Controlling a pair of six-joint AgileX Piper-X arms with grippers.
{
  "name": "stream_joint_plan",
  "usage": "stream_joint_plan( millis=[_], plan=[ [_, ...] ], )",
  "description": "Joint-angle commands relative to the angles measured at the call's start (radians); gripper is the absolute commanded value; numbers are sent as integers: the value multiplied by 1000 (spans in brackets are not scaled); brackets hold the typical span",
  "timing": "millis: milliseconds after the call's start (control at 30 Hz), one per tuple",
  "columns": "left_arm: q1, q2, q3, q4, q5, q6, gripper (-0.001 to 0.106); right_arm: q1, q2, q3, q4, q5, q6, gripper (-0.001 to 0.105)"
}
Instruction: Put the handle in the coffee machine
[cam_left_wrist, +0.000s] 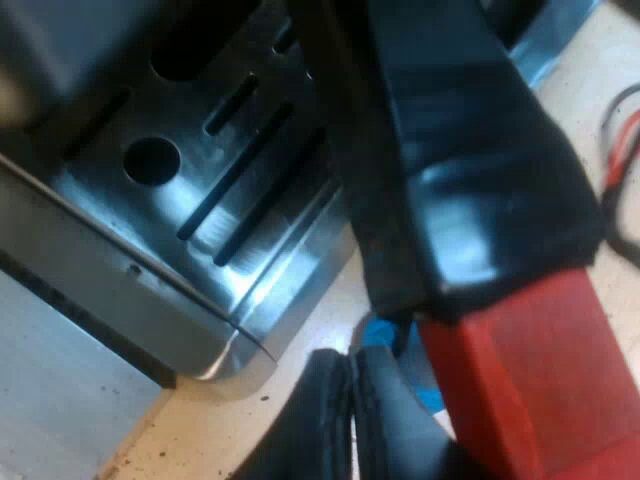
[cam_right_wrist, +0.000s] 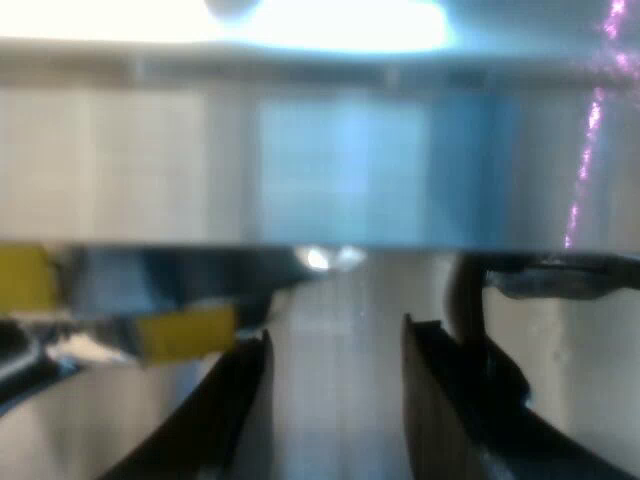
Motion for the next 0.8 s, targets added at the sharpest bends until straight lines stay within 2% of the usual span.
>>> stream_joint_plan(
  millis=[33, 200, 433, 567, 633, 667, 800],
  plan=[
    [-8, -17, 13, 16, 35, -12, 0, 11, -58, 64, -14, 39, 9, 36],
    [-8, -17, 16, -8, 35, -54, 0, 28, -130, 168, -14, 122, 9, 36],
    [-8, -37, 16, -11, 35, -96, 0, 72, -270, 338, -14, 147, 9, 36],
    [-8, -51, 16, -22, 35, -124, 0, 111, -364, 390, 18, 129, 9, 36],
    [-8, -51, 16, -22, 41, -139, 0, 138, -432, 405, 94, 131, 17, 37],
    [-8, -51, 16, -22, 43, -142, 0, 143, -449, 406, 114, 131, 18, 37],
    [-19, -75, 16, -22, 45, -163, 0, 168, -560, 406, 261, 126, 64, 52]
  ],
)
